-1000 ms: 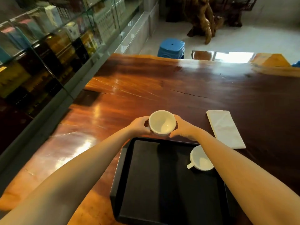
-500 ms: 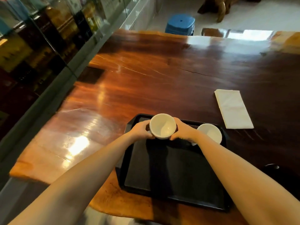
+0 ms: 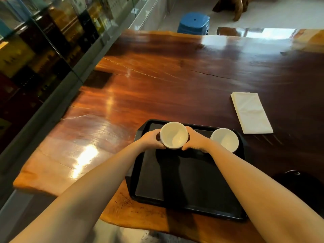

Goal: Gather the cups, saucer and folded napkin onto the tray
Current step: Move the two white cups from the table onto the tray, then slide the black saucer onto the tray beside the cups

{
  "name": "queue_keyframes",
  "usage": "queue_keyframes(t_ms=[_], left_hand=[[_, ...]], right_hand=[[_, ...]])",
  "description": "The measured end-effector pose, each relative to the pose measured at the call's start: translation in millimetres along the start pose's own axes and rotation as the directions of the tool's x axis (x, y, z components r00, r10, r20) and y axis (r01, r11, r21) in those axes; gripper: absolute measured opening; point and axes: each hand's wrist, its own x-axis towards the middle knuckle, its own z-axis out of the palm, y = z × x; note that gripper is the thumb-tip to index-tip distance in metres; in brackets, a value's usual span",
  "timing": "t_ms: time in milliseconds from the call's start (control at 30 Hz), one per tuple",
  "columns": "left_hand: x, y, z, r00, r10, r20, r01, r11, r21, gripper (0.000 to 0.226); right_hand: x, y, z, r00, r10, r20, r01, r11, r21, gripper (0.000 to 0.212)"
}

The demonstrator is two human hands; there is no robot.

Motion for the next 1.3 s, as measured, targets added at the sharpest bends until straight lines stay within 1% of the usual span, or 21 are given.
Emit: queue_keyframes(t_ms=[100,200,267,333,367,400,467,500,600,700,767,867,933,1067,1300], left_hand=[[-1,2,-6,0.996,-0.039,0.081,0.036,0.999,0.033,0.067],[-4,10,-14,0.987,-0.089,0.136,0.073,0.99,0.118,0.067],[-9,20,-20,0.986,-0.102,0.128,0.072,0.973,0.219,0.072],[-16,33,-29,0.988,-0.116,0.103,0.077,0.943,0.324,0.083],[-20,41,-35,0.988,-0.124,0.09,0.084,0.929,0.361,0.085],[-23,48,-40,0.989,-0.124,0.08,0.083,0.916,0.393,0.082],[-27,64,-52,0.992,-0.103,0.068,0.063,0.895,0.441,0.066],[-30,73,-57,0.994,-0.089,0.067,0.05,0.894,0.445,0.06],[-34,105,-65,0.993,-0.063,0.101,0.014,0.904,0.427,0.065],[-31,138,-64,0.986,-0.004,0.165,-0.07,0.893,0.444,0.064],[-26,158,-60,0.98,0.043,0.193,-0.128,0.881,0.456,0.062],[-18,186,-47,0.968,0.109,0.224,-0.208,0.849,0.485,0.059],[-13,201,-38,0.958,0.132,0.254,-0.247,0.831,0.498,0.057],[-4,228,-16,0.932,0.191,0.307,-0.332,0.79,0.515,0.055],[-1,256,35,0.897,0.23,0.377,-0.4,0.786,0.472,0.051]], right_hand=[[-3,2,-4,0.997,0.072,0.006,-0.072,0.997,-0.006,0.082],[-9,-3,-12,0.99,0.141,-0.017,-0.142,0.99,-0.021,0.088],[-14,-10,-18,0.988,0.152,-0.031,-0.153,0.987,-0.046,0.088],[-22,-19,-25,0.987,0.153,-0.051,-0.157,0.982,-0.101,0.08],[-26,-24,-30,0.987,0.151,-0.056,-0.157,0.981,-0.118,0.076],[-31,-29,-34,0.987,0.151,-0.054,-0.157,0.98,-0.126,0.072],[-42,-40,-42,0.988,0.148,-0.048,-0.154,0.979,-0.135,0.064],[-48,-45,-47,0.988,0.145,-0.049,-0.151,0.978,-0.146,0.06],[-70,-58,-62,0.989,0.128,-0.079,-0.14,0.976,-0.165,0.048],[-94,-67,-81,0.981,0.088,-0.174,-0.117,0.979,-0.167,0.042],[-110,-68,-94,0.968,0.082,-0.238,-0.126,0.976,-0.176,0.041],[-132,-58,-109,0.947,0.118,-0.299,-0.18,0.965,-0.188,0.04],[-144,-50,-116,0.926,0.159,-0.342,-0.228,0.958,-0.173,0.04],[-169,-35,-125,0.885,0.195,-0.422,-0.27,0.955,-0.125,0.041],[-211,1,-145,0.851,0.262,-0.456,-0.338,0.937,-0.092,0.043]])
